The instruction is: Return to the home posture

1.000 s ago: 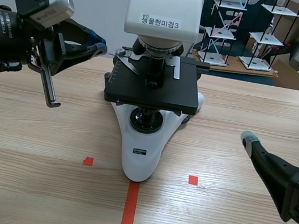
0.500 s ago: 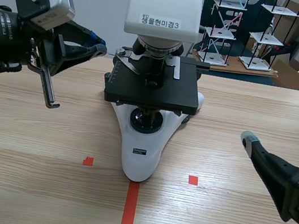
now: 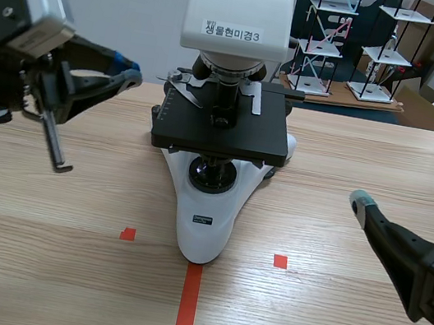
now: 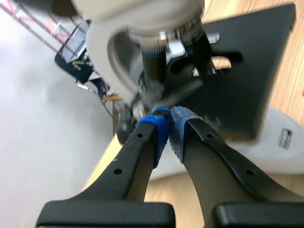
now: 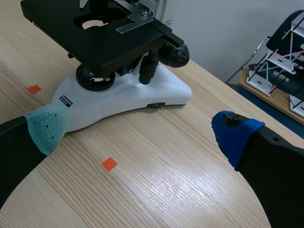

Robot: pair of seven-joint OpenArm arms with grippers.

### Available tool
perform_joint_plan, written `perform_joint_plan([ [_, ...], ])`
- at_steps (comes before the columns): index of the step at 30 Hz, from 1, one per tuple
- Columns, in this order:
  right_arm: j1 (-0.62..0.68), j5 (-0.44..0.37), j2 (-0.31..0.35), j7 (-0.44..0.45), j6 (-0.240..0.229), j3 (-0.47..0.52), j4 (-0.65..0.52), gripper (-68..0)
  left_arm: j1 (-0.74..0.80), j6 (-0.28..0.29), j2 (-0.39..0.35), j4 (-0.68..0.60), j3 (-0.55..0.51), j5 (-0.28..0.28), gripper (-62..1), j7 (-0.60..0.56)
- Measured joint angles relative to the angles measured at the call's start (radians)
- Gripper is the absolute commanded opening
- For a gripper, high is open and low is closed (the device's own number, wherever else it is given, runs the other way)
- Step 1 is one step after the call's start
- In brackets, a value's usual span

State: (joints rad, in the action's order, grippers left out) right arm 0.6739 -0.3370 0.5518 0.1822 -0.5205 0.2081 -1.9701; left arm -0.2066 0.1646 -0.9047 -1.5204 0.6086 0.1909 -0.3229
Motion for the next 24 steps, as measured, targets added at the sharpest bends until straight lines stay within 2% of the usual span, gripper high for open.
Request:
perform_joint_plan([
  [4,0.0,0.0,0.0,0.0,0.0,0.0,0.0,0.4,0.2,-0.011,-0.038,0.0,-0.148,0.0,-31.4,-0.1],
  [6,0.0,0.0,0.0,0.0,0.0,0.0,0.0,0.4,0.296,-0.013,-0.037,0.0,-0.232,0.007,-25.1,-0.135],
  [10,0.0,0.0,0.0,0.0,0.0,0.0,0.0,0.4,0.495,-0.014,-0.009,-0.012,-0.394,0.138,-13.4,-0.161],
  [12,0.0,0.0,0.0,0.0,0.0,0.0,0.0,0.4,0.591,-0.016,0.03,-0.037,-0.478,0.157,-7.9,-0.161],
  [14,0.0,0.0,0.0,0.0,0.0,0.0,0.0,0.4,0.681,-0.014,0.077,-0.073,-0.554,0.154,-5.3,-0.163],
  [18,0.0,0.0,0.0,0.0,0.0,0.0,0.0,0.4,0.856,-0.014,0.163,-0.162,-0.676,0.116,-5.2,-0.165],
  [20,0.0,0.0,0.0,0.0,0.0,0.0,0.0,0.4,0.932,-0.014,0.204,-0.208,-0.722,0.115,-5.2,-0.166],
  [24,0.0,0.0,0.0,0.0,0.0,0.0,0.0,0.4,1.023,-0.015,0.29,-0.255,-0.786,0.069,-3.8,-0.217],
])
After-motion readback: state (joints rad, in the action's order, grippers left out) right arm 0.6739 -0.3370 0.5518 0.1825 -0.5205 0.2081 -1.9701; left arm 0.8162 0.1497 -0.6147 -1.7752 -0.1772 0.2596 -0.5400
